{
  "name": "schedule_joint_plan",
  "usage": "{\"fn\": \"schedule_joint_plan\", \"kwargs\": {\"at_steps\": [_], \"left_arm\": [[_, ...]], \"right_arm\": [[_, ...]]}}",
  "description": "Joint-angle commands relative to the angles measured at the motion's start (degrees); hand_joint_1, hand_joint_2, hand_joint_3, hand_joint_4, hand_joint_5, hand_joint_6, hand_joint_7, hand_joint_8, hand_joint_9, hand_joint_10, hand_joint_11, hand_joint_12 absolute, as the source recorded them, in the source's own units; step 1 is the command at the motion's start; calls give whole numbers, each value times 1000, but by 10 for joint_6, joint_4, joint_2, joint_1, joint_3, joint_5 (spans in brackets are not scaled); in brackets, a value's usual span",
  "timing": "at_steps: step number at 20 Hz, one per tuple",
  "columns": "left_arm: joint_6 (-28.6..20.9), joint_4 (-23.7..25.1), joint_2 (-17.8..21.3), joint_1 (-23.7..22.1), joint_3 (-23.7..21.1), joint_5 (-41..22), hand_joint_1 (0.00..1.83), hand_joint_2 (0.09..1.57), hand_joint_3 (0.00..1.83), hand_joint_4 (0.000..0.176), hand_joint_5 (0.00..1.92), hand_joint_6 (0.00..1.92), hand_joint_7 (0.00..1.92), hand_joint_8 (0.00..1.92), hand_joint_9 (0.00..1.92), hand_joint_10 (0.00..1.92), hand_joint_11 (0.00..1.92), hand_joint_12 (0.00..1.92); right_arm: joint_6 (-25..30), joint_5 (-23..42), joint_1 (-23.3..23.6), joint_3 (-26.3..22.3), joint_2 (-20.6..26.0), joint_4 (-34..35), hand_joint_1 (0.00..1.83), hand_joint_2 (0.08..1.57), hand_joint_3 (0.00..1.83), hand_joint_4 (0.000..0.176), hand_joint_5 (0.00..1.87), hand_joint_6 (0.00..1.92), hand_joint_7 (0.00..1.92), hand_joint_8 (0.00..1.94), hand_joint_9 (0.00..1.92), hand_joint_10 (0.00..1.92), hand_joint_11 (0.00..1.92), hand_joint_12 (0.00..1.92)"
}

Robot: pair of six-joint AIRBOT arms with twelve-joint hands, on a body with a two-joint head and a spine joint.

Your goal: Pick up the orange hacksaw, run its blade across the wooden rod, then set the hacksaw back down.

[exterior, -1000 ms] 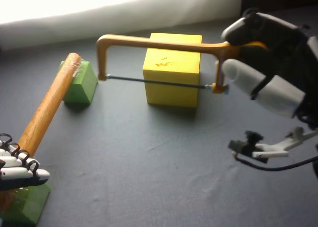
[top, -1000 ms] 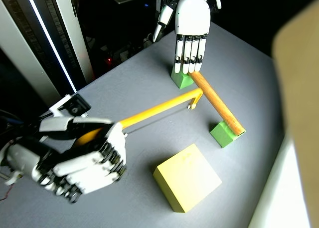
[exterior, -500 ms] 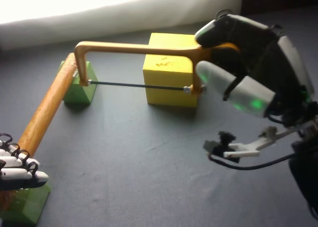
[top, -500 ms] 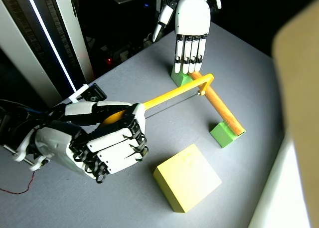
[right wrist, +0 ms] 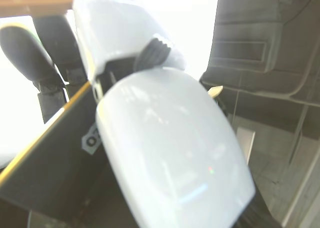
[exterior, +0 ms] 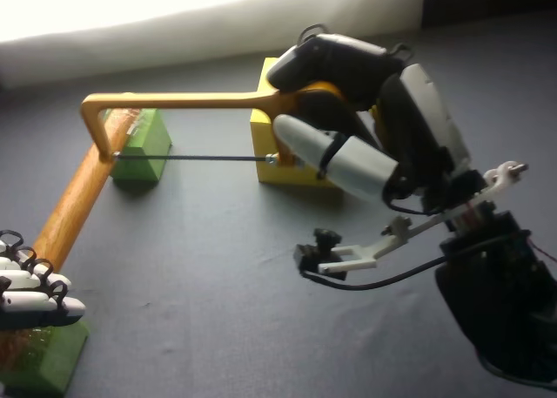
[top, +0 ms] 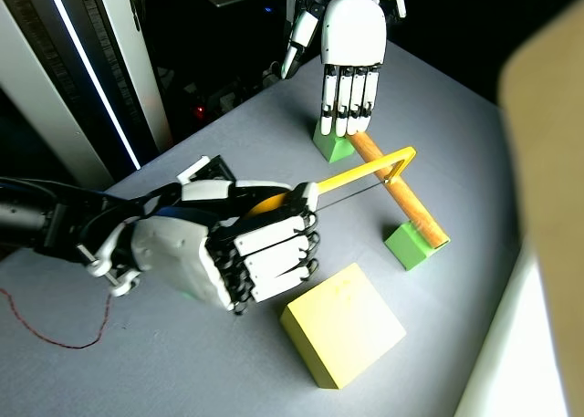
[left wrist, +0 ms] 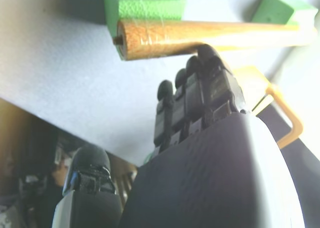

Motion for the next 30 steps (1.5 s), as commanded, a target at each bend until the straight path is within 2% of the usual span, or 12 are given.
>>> {"fn": "schedule_joint_plan", "kwargs": {"at_steps": [1, 5, 9, 10, 13, 14, 19, 23, 26, 28, 30], "left_arm": [[-2, -8, -5, -2, 2, -1, 39, 1209, 0, 0, 162, 0, 104, 0, 108, 0, 0, 322], [-2, -8, -5, 3, 1, -5, 30, 1211, 1, 0, 148, 0, 93, 0, 98, 0, 0, 256], [-2, -8, -7, 4, 1, -6, 76, 1204, 0, 0, 174, 3, 129, 4, 135, 5, 0, 361], [-2, -8, -8, 3, 1, -6, 64, 1210, 0, 0, 157, 1, 112, 1, 117, 1, 0, 282], [-2, -8, -9, 3, 1, -6, 59, 1209, 0, 0, 165, 1, 121, 2, 130, 3, 0, 348], [-2, -8, -9, 2, 1, -6, 37, 1216, 1, 0, 155, 1, 103, 2, 110, 3, 0, 291], [-2, -8, -13, 2, 2, -6, 56, 1214, 1, 0, 172, 2, 112, 3, 99, 1, 0, 244], [-2, -8, -14, 2, 3, -6, 75, 1205, 0, 0, 204, 2, 150, 3, 144, 4, 0, 354], [-2, -8, -15, 1, 2, -6, 57, 1208, 1, 0, 199, 0, 136, 0, 142, 0, 0, 352], [-2, -8, -16, 0, 2, -6, 70, 1211, 1, 0, 205, 2, 137, 3, 147, 4, 0, 402], [-2, -8, -17, 0, 2, -6, 81, 1212, 0, 0, 188, 1, 140, 5, 148, 2, 0, 370]], "right_arm": [[5, 61, 9, 3, -3, -18, 1249, 1134, 0, 0, 879, 974, 1027, 1115, 1020, 945, 825, 1340], [-7, 47, 18, 27, -31, -18, 1245, 1141, 1, 0, 861, 1000, 1012, 1138, 1010, 952, 820, 1337], [-13, 43, 24, 48, -58, -18, 1243, 1136, 0, 0, 883, 977, 1014, 1129, 1008, 951, 822, 1334], [-20, 36, 25, 49, -63, -19, 1241, 1137, 0, 0, 879, 987, 1014, 1121, 1001, 955, 824, 1330], [-33, 9, 24, 49, -71, -25, 1245, 1138, 2, 0, 869, 993, 1018, 1126, 1009, 953, 827, 1347], [-38, 1, 24, 49, -73, -27, 1241, 1139, 2, 0, 875, 988, 1008, 1137, 1004, 951, 820, 1343], [-70, -19, 28, 60, -94, -27, 1243, 1129, 0, 0, 906, 952, 1021, 1110, 1002, 963, 822, 1339], [-88, -27, 37, 89, -125, -27, 1239, 1132, 0, 0, 907, 955, 1010, 1125, 1001, 951, 815, 1322], [-95, -37, 47, 111, -145, -27, 1231, 1144, 2, 0, 876, 1006, 987, 1157, 988, 970, 798, 1356], [-97, -46, 59, 135, -168, -27, 1236, 1139, 0, 0, 892, 975, 1001, 1139, 992, 968, 809, 1344], [-98, -54, 69, 150, -187, -27, 1238, 1126, 0, 0, 930, 928, 1014, 1107, 1004, 942, 819, 1326]]}}
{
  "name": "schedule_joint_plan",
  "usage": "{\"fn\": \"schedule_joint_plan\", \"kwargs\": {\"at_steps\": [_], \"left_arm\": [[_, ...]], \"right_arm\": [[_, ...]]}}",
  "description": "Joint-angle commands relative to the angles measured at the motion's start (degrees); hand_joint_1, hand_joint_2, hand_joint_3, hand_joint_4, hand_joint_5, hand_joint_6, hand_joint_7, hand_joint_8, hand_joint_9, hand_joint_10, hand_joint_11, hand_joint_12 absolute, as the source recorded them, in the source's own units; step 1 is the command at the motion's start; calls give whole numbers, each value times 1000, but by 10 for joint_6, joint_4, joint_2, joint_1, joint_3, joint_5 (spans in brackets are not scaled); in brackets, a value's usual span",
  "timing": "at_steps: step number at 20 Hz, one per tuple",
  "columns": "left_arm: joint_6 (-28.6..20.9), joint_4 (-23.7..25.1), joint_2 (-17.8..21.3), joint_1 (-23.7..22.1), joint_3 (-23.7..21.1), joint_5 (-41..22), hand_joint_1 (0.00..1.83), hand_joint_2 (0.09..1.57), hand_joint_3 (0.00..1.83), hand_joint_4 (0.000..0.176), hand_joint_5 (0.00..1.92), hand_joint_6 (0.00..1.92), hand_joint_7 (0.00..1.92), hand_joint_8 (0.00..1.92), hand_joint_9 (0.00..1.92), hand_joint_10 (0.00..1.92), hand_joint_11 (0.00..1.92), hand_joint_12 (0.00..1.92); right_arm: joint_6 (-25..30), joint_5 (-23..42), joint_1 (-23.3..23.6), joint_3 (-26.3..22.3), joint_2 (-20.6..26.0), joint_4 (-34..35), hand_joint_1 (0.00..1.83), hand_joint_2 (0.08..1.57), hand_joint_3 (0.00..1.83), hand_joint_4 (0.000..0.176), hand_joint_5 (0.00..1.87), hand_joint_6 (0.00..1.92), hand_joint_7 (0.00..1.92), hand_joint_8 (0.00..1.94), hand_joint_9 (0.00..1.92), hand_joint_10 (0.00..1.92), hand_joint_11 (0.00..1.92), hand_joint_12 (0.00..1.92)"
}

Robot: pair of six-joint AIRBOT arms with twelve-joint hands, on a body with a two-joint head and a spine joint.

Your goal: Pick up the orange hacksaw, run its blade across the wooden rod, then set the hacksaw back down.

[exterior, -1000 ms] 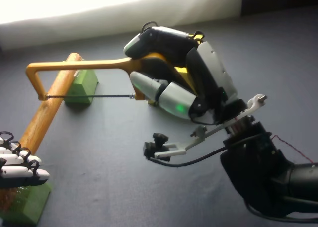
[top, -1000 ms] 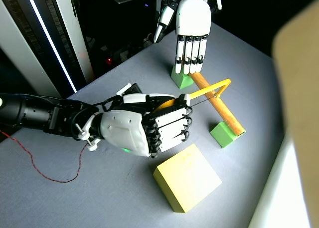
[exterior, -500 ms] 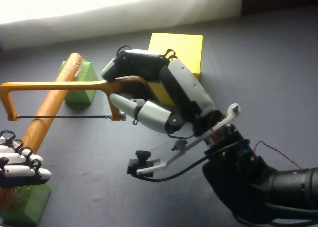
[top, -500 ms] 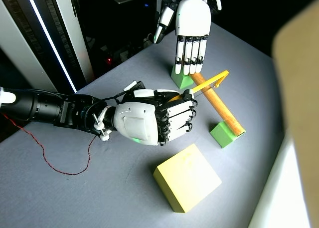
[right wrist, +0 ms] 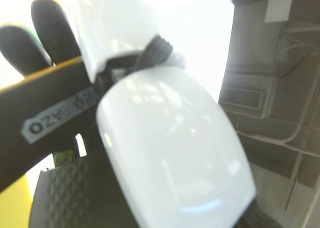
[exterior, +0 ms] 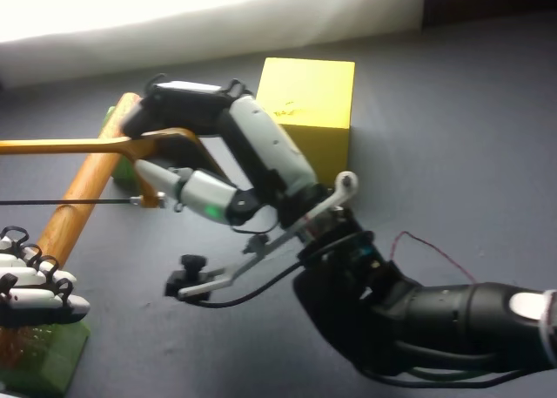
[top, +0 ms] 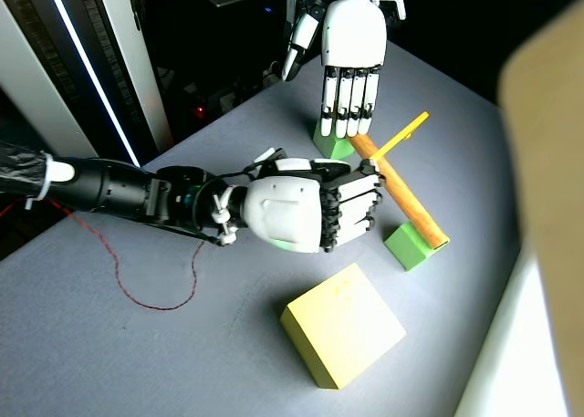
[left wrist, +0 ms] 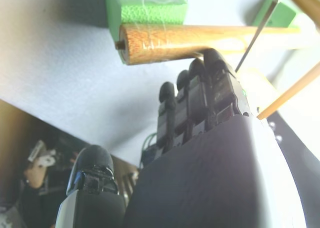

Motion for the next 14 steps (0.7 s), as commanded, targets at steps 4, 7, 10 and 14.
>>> {"fn": "schedule_joint_plan", "kwargs": {"at_steps": [4, 7, 10, 14], "left_arm": [[-3, -7, -8, -3, 0, -8, 30, 1226, 1, 0, 147, 2, 95, 2, 92, 1, 0, 266], [-3, -7, -8, -3, 1, -8, 14, 1228, 0, 0, 121, 0, 71, 0, 76, 1, 0, 244], [-3, -7, -8, -3, 1, -8, 52, 1221, 0, 0, 134, 4, 87, 5, 95, 6, 0, 258], [-3, -7, -8, -3, 1, -8, 43, 1221, 0, 0, 141, 2, 105, 4, 122, 5, 0, 375]], "right_arm": [[1, 43, 17, 7, -15, -24, 1245, 1123, 0, 0, 919, 929, 1030, 1094, 1007, 945, 807, 1355], [-4, 31, 20, 7, -23, -25, 1253, 1117, 1, 0, 927, 902, 1043, 1086, 1032, 918, 845, 1310], [-8, 31, 18, 7, -23, -30, 1249, 1121, 0, 0, 918, 924, 1038, 1088, 1025, 921, 819, 1321], [2, 32, 12, 3, -8, -55, 1239, 1132, 1, 0, 901, 960, 1010, 1125, 994, 934, 797, 1344]]}}
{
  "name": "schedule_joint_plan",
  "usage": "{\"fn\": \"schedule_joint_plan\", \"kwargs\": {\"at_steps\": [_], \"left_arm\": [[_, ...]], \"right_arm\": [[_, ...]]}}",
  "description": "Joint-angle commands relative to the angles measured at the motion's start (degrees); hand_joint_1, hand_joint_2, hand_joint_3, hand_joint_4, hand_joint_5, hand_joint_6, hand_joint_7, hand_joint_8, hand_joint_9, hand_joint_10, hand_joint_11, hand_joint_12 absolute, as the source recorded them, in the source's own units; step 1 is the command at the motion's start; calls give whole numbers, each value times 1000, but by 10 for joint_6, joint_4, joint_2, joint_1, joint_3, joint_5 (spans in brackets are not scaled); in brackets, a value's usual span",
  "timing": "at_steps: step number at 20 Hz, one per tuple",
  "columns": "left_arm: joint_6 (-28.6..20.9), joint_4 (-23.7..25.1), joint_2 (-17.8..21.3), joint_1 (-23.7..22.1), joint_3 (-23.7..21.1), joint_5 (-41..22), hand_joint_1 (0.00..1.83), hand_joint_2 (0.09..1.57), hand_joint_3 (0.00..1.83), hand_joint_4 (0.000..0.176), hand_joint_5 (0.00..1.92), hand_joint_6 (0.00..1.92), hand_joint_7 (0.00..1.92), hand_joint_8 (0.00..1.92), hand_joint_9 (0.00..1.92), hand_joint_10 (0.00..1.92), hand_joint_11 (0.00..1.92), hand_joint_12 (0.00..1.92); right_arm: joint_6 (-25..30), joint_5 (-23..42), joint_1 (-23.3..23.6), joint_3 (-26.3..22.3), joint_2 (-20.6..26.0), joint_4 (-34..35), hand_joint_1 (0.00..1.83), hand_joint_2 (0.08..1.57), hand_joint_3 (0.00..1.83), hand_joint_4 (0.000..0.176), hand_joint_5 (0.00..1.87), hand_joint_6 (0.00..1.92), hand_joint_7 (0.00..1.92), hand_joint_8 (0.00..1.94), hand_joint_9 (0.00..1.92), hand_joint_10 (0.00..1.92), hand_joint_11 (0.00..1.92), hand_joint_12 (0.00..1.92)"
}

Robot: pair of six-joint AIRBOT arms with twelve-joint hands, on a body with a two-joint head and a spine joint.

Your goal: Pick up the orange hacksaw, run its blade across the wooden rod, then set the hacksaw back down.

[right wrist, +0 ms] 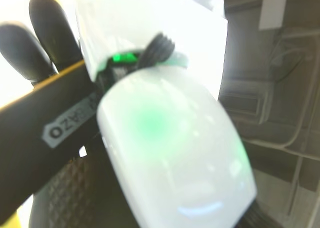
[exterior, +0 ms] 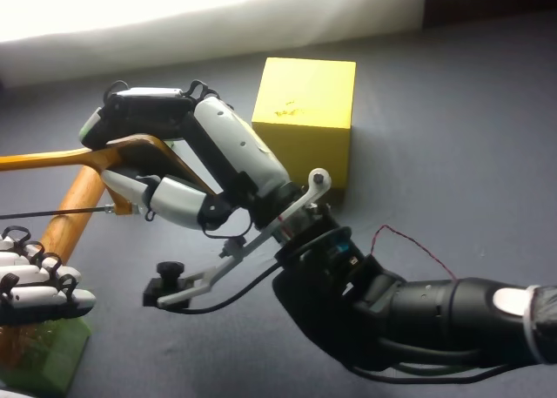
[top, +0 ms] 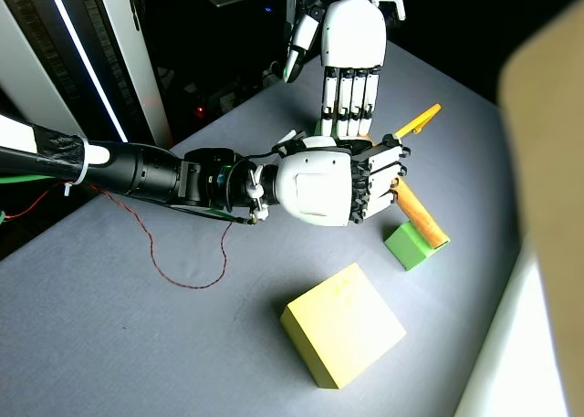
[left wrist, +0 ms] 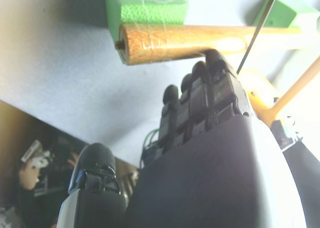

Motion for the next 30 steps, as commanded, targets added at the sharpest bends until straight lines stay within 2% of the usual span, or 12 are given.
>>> {"fn": "schedule_joint_plan", "kwargs": {"at_steps": [1, 4, 6, 7, 13, 15, 20, 22, 24, 30], "left_arm": [[-3, -7, -6, -2, 2, -10, 43, 1221, 0, 0, 146, 4, 114, 6, 128, 7, 0, 379], [-3, -7, -6, 1, 3, -10, 43, 1218, 0, 0, 152, 4, 108, 1, 114, 1, 0, 364], [-3, -7, -5, 2, 4, -10, 40, 1217, 0, 0, 141, 4, 103, 1, 110, 1, 0, 357], [-3, -7, -5, 3, 5, -12, 28, 1220, 0, 0, 126, 1, 88, 1, 99, 1, 0, 305], [-3, -7, -3, 8, 12, -17, 29, 1224, 1, 0, 133, 2, 90, 0, 101, 0, 0, 290], [-3, -7, -3, 10, 16, -21, 57, 1221, 0, 0, 138, 2, 95, 3, 106, 3, 0, 312], [-3, -7, -2, 11, 19, -24, 43, 1223, 0, 0, 153, 6, 108, 6, 109, 3, 0, 292], [-3, -7, -2, 12, 19, -24, 64, 1224, 0, 0, 164, 5, 114, 4, 116, 3, 0, 308], [-3, -7, -2, 12, 19, -24, 55, 1222, 0, 0, 172, 4, 126, 4, 129, 5, 0, 335], [-3, -7, -2, 12, 18, -24, 45, 1222, 0, 0, 175, 0, 127, 0, 124, 0, 0, 334]], "right_arm": [[8, 54, -2, -4, 6, -22, 1241, 1131, 0, 0, 903, 953, 1014, 1120, 995, 938, 808, 1337], [4, 59, -10, -20, 25, -29, 1244, 1122, 0, 0, 934, 909, 1023, 1105, 1013, 934, 834, 1316], [-4, 59, -17, -35, 40, -29, 1237, 1138, 0, 0, 902, 956, 993, 1157, 975, 987, 792, 1360], [-9, 60, -23, -49, 54, -30, 1241, 1124, 0, 0, 934, 913, 1017, 1112, 990, 979, 802, 1363], [-17, 92, -46, -73, 92, -31, 1246, 1116, 1, 0, 925, 927, 1050, 1056, 1031, 924, 828, 1327], [-20, 96, -54, -87, 109, -31, 1236, 1137, 1, 0, 888, 983, 1004, 1134, 998, 957, 803, 1355], [-31, 116, -71, -121, 151, -31, 1248, 1137, 1, 0, 888, 953, 1006, 1162, 1000, 998, 824, 1360], [-34, 123, -77, -135, 167, -31, 1246, 1149, 1, 0, 849, 1007, 995, 1180, 978, 1014, 802, 1377], [-35, 132, -77, -144, 182, -31, 1246, 1138, 0, 0, 877, 978, 1013, 1138, 993, 984, 815, 1351], [-33, 155, -79, -197, 254, -24, 1239, 1138, 0, 0, 879, 991, 1013, 1124, 1004, 956, 819, 1324]]}}
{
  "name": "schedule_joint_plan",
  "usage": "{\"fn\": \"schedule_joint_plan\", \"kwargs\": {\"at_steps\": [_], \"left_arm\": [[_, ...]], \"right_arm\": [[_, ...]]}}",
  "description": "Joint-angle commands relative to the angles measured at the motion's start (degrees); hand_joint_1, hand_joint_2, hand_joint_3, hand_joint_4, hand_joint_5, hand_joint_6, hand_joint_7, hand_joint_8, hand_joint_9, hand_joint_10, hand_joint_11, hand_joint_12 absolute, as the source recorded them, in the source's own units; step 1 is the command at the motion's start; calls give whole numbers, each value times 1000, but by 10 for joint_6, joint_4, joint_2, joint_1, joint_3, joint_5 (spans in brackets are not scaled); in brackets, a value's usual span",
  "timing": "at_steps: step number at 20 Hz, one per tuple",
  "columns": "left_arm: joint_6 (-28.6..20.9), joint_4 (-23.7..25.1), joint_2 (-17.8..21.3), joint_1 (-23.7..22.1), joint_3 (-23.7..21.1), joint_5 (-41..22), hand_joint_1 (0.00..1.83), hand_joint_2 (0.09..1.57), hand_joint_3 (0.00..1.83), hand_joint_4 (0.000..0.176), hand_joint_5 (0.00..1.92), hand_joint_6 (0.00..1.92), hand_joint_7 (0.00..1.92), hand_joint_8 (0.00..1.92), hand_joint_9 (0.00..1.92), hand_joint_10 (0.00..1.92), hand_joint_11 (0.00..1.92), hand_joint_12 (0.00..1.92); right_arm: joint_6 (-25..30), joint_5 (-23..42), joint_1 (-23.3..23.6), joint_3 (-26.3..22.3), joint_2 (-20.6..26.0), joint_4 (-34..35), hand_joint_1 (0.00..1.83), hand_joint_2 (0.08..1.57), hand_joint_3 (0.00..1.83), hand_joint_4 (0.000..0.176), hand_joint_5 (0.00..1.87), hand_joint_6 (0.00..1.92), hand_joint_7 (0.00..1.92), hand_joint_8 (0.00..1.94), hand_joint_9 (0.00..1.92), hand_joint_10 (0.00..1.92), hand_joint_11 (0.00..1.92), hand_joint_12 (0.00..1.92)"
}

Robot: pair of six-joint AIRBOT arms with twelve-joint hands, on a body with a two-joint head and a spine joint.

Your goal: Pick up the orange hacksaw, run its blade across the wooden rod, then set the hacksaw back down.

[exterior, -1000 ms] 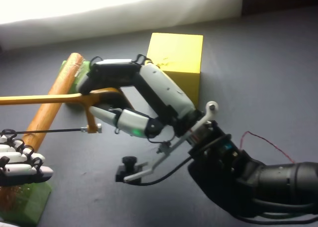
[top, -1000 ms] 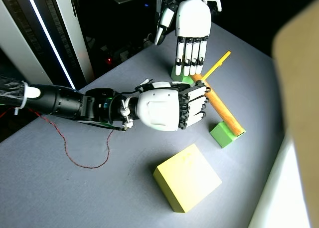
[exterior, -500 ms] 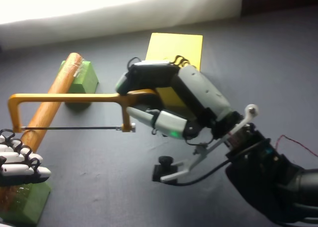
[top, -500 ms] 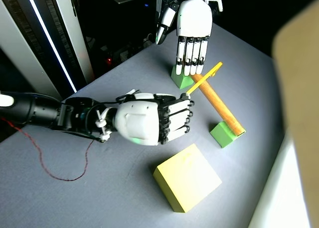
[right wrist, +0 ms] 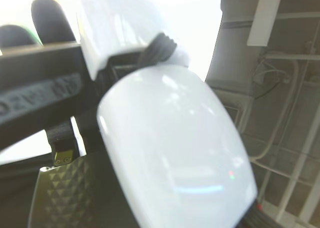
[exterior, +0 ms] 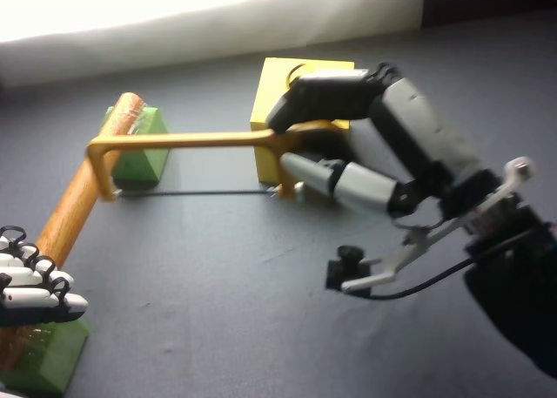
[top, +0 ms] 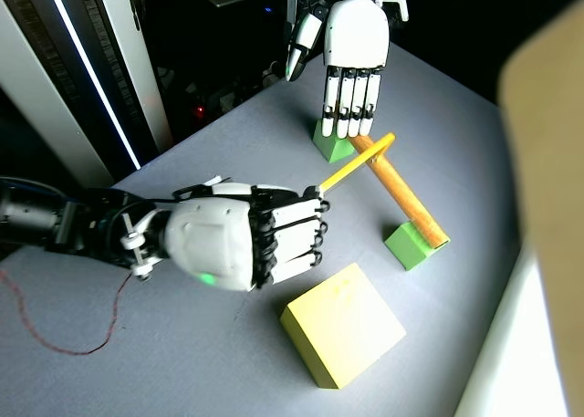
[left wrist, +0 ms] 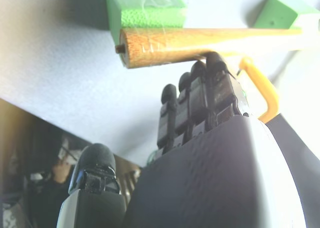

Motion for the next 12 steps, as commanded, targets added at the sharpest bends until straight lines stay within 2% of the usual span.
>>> {"fn": "schedule_joint_plan", "kwargs": {"at_steps": [1, 6, 8, 12], "left_arm": [[-3, -6, -2, -2, 2, -2, 44, 1221, 0, 0, 174, 0, 126, 0, 123, 0, 0, 332], [-3, -6, -2, -3, 1, -2, 51, 1219, 0, 0, 187, 2, 120, 0, 128, 0, 0, 346], [-3, -6, -3, -3, 1, -2, 88, 1212, 0, 0, 195, 4, 131, 4, 137, 3, 0, 369], [-3, -6, -4, -3, -1, -2, 101, 1209, 0, 0, 214, 5, 157, 7, 163, 7, 0, 440]], "right_arm": [[5, 85, -3, -12, 10, -16, 1239, 1137, 0, 0, 882, 989, 1014, 1120, 1006, 954, 821, 1321], [11, 144, -53, -38, 36, -4, 1236, 1139, 0, 0, 877, 1004, 1014, 1112, 1003, 929, 802, 1340], [11, 161, -70, -40, 34, -2, 1243, 1125, 0, 0, 915, 941, 1035, 1083, 1018, 917, 812, 1333], [14, 190, -104, -36, 7, 10, 1242, 1133, 1, 0, 893, 967, 1014, 1127, 1002, 944, 806, 1349]]}}
